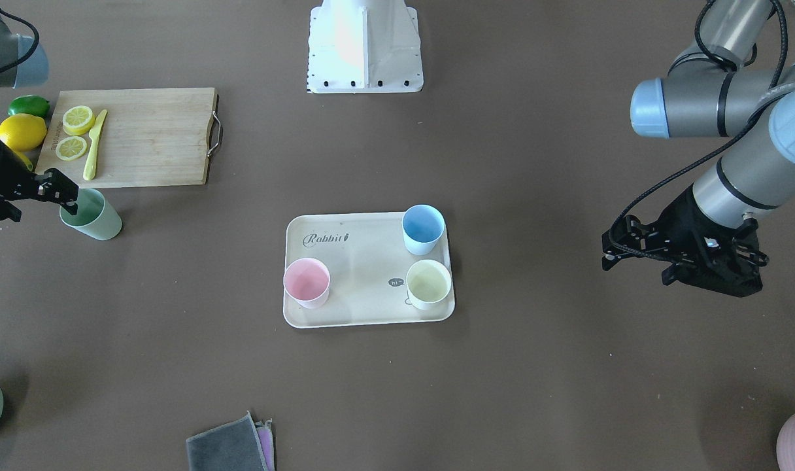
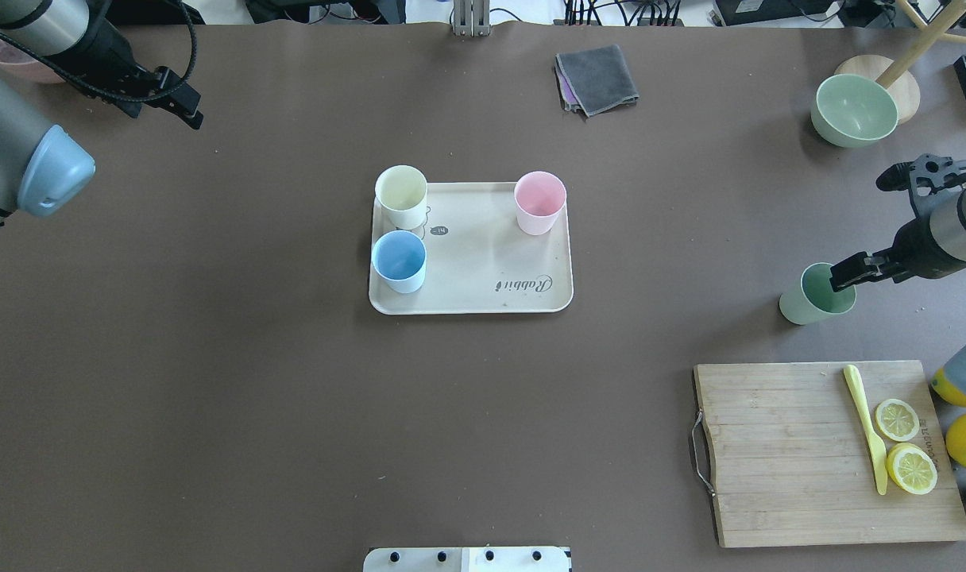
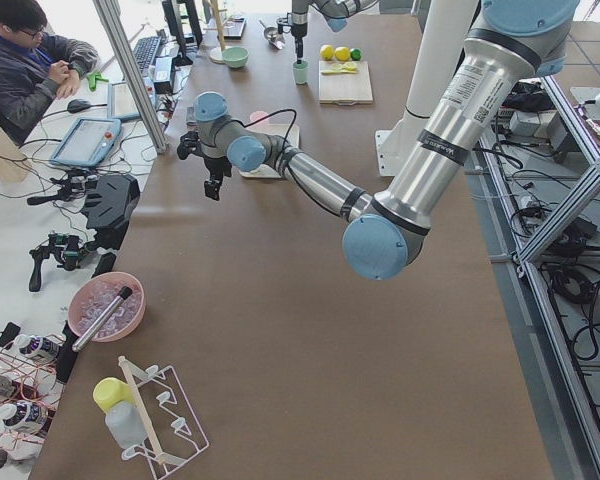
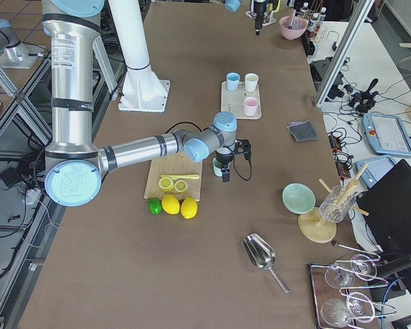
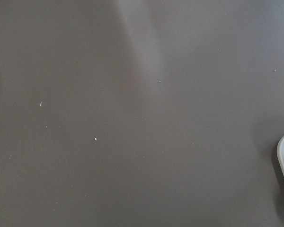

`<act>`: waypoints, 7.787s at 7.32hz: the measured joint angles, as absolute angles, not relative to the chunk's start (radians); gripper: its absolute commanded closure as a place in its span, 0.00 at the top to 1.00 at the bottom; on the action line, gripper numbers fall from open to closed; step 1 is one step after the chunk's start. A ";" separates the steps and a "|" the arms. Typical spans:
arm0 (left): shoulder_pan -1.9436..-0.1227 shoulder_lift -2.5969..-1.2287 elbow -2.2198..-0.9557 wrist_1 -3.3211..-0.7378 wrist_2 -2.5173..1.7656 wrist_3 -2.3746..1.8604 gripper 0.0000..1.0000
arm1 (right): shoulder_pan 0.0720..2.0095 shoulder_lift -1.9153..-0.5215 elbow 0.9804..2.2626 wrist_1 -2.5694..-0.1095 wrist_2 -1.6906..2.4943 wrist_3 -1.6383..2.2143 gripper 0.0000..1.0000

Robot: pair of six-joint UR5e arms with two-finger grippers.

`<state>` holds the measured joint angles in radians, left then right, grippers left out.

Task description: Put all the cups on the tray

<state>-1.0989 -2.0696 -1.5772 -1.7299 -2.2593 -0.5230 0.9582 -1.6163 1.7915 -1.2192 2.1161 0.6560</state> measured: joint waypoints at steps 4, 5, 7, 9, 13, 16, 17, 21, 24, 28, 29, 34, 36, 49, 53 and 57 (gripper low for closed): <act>-1.097 -2.068 -1.577 -1.732 -2.257 -0.523 0.98 | 0.912 -1.604 1.785 -1.215 2.088 0.662 0.00; -1.095 -2.068 -1.577 -1.733 -2.257 -0.524 0.98 | 0.910 -1.587 1.792 -1.215 2.088 0.683 0.00; -1.092 -2.068 -1.577 -1.734 -2.256 -0.529 0.98 | 0.885 -1.496 1.803 -1.218 2.084 0.843 0.00; -1.091 -2.068 -1.577 -1.735 -2.257 -0.532 0.98 | 0.809 -1.349 1.797 -1.233 2.058 1.051 0.00; -1.087 -2.067 -1.571 -1.740 -2.256 -0.536 0.98 | 0.633 -1.008 1.717 -1.428 1.914 1.309 0.35; -1.086 -2.056 -1.574 -1.742 -2.257 -0.537 0.98 | 0.608 -0.929 1.638 -1.436 1.861 1.328 1.00; -1.085 -2.054 -1.574 -1.743 -2.257 -0.537 0.98 | 0.612 -0.922 1.639 -1.435 1.855 1.325 1.00; -1.105 -1.997 -1.610 -1.739 -2.264 -0.524 0.98 | 0.774 -0.998 1.701 -1.448 1.963 1.182 1.00; -1.225 -1.815 -1.719 -1.723 -2.272 -0.375 0.98 | 0.994 -1.305 1.828 -1.442 2.040 0.820 1.00; -1.541 -1.708 -1.704 -1.514 -2.311 0.160 0.98 | 1.436 -1.615 1.841 -1.518 2.252 0.145 1.00; -1.600 -1.693 -1.666 -1.481 -2.311 0.283 0.98 | 1.530 -1.636 1.833 -1.638 2.255 -0.037 1.00; -1.646 -1.556 -1.601 -1.508 -2.316 0.343 0.98 | 1.642 -1.663 1.699 -1.759 2.250 -0.260 1.00; -1.646 -1.546 -1.599 -1.515 -2.317 0.337 0.98 | 1.641 -1.665 1.621 -1.613 2.281 -0.258 1.00; -1.648 -1.469 -1.638 -1.570 -2.501 0.140 0.98 | 1.605 -1.655 1.597 -1.559 2.307 -0.210 1.00; -1.648 -1.464 -1.636 -1.572 -2.498 0.138 0.98 | 1.605 -1.657 1.596 -1.559 2.336 -0.210 1.00; -1.647 -1.477 -1.645 -1.572 -2.446 0.138 0.98 | 1.603 -1.655 1.601 -1.558 2.346 -0.209 1.00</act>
<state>-1.6475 -1.4775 -1.6452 -1.5723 -2.4457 0.1383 1.6033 -1.6554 1.6010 -1.5582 2.3462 -0.2087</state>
